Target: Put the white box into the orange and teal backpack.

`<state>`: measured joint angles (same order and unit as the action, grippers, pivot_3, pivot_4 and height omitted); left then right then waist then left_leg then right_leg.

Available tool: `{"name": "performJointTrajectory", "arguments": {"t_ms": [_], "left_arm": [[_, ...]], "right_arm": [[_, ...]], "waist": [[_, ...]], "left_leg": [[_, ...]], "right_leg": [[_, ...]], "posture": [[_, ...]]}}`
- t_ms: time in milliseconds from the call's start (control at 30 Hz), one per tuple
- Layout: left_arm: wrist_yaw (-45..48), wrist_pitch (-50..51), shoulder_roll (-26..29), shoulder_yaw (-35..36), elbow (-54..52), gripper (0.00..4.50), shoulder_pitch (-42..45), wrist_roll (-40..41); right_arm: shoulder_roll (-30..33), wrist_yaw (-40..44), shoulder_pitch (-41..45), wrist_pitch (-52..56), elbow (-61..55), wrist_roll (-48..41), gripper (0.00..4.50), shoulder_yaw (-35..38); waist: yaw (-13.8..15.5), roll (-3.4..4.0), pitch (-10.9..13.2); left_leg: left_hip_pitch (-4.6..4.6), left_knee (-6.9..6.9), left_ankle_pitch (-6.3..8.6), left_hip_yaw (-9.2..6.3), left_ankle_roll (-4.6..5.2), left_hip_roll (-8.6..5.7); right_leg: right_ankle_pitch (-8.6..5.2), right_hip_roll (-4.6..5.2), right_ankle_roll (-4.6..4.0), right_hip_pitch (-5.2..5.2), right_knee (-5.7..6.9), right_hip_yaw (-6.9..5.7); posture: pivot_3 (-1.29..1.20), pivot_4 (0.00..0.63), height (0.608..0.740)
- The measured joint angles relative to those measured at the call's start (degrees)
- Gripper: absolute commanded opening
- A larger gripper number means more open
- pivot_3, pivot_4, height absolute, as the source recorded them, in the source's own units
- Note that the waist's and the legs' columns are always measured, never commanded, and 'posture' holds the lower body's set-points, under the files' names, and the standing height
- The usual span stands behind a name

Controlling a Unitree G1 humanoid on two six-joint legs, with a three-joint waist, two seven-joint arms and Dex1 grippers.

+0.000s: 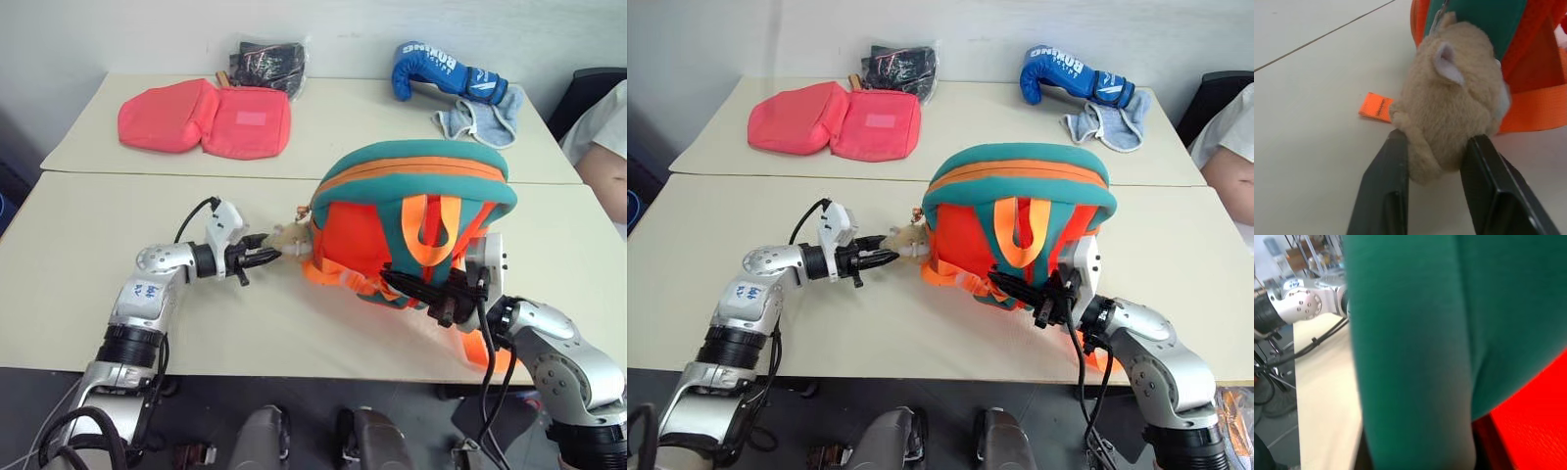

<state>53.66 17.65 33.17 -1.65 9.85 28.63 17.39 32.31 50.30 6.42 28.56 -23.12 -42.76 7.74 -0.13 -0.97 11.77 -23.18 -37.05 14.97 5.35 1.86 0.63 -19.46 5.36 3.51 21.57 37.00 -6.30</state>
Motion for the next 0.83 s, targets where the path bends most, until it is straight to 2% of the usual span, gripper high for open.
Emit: {"name": "performJointTrajectory", "arguments": {"t_ms": [67,233,300,367,433,533,667,833], "left_arm": [[2.74,0.06,2.96,2.04,-2.37,3.1,-3.03,1.77],[8.66,-1.51,11.08,9.78,-5.17,4.48,-11.23,5.04],[10.88,-4.59,13.8,13.31,-5.38,4.5,-16.66,5.18],[12.25,-6.63,15.17,16.9,-5.39,4.5,-22.15,5.23],[12.47,-7.82,14.96,20.18,-8.39,4.5,-27.75,6.3],[10.95,-11.01,14.12,23.4,-13.6,4.5,-35.19,5.6],[8.23,-15.19,11.5,23.65,-16.81,4.5,-40.21,3.49],[5.24,-15.71,9.97,23.87,-18.89,4.5,-41.47,3.42]], "right_arm": [[1.05,1.62,-0.44,-1.24,0.05,0.73,2.34,-0.03],[4.43,2.95,-6.18,-4.05,-0.45,2.83,3.86,3.6],[6.73,5.2,-10.52,-8.13,0.36,5.33,4.48,6.85],[9.29,7.85,-14.32,-12.6,3.9,8.31,4.48,11.47],[12.28,11.46,-15.32,-19.06,10.62,11.33,4.48,15.35],[15.62,15.31,-14.56,-28.06,20.89,15.18,4.48,19.72],[15.85,17.71,-12.02,-35.56,27.85,18.34,4.48,18.94],[14.48,16.12,-8.31,-35.9,27.05,19.47,4.48,14.66]], "waist": [[-0.18,0.01,0.01],[0.01,0.03,0.01],[0.11,0.1,0.02],[0.24,0.11,0.03],[0.16,0.12,0.03],[0.07,0.13,0.03],[0.0,0.34,0.01],[-0.01,0.38,0.0]], "left_leg": [[0.01,0.04,0.02,0.0,-0.03,0.02],[0.01,0.06,0.06,-0.02,-0.03,0.03],[0.01,0.06,0.18,0.0,0.05,0.02],[0.01,0.04,0.25,0.01,0.13,0.02],[0.01,0.03,0.5,0.05,0.38,0.02],[0.05,0.05,0.61,0.07,0.22,0.04],[0.09,0.11,0.45,0.09,0.44,0.06],[0.1,0.07,0.45,0.12,0.43,0.09]], "right_leg": [[-0.01,-0.01,-0.01,0.03,-0.01,0.0],[-0.02,0.01,-0.03,0.02,-0.09,-0.01],[-0.02,0.04,-0.03,0.0,-0.15,0.01],[-0.01,0.05,-0.02,-0.06,-0.25,0.01],[0.03,0.09,0.05,-0.11,-0.41,0.01],[0.04,0.1,0.06,-0.12,-0.47,-0.01],[0.02,0.08,0.03,-0.07,-0.36,-0.03],[0.02,0.08,0.03,-0.05,-0.23,-0.04]], "posture": [[0.0,0.15,0.74],[0.0,0.15,0.74],[0.0,0.15,0.74],[0.0,0.15,0.74],[0.0,0.15,0.74],[0.0,0.15,0.74],[0.0,0.15,0.74],[0.0,0.15,0.74]]}}
